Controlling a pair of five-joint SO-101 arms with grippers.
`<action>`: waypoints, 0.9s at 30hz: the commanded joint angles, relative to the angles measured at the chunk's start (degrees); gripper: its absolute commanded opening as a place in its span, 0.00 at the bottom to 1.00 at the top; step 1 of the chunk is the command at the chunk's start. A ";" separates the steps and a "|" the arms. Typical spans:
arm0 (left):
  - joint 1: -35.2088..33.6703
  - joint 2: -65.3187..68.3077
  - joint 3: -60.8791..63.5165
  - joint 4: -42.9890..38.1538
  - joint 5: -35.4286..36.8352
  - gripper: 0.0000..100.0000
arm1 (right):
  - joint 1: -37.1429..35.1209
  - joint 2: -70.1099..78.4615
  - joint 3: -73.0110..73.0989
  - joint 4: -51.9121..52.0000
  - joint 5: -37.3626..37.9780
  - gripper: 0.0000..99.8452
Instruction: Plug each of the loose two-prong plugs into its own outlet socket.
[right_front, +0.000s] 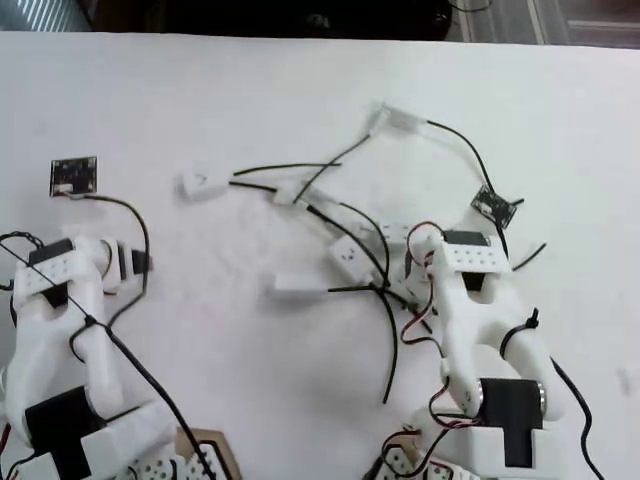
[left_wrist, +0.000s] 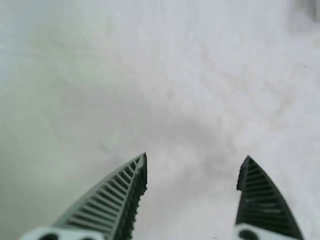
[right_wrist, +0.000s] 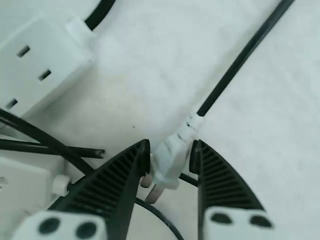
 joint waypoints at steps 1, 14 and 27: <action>0.92 -1.89 -0.18 -0.97 0.62 0.29 | -0.13 -0.13 -0.79 -0.57 -0.44 0.11; 0.92 -1.89 -0.18 -0.79 0.53 0.28 | 7.08 -1.10 -3.78 -0.48 15.47 0.02; 0.92 -1.89 -0.18 -0.79 0.26 0.28 | 18.77 -2.42 -6.95 -0.48 73.58 0.02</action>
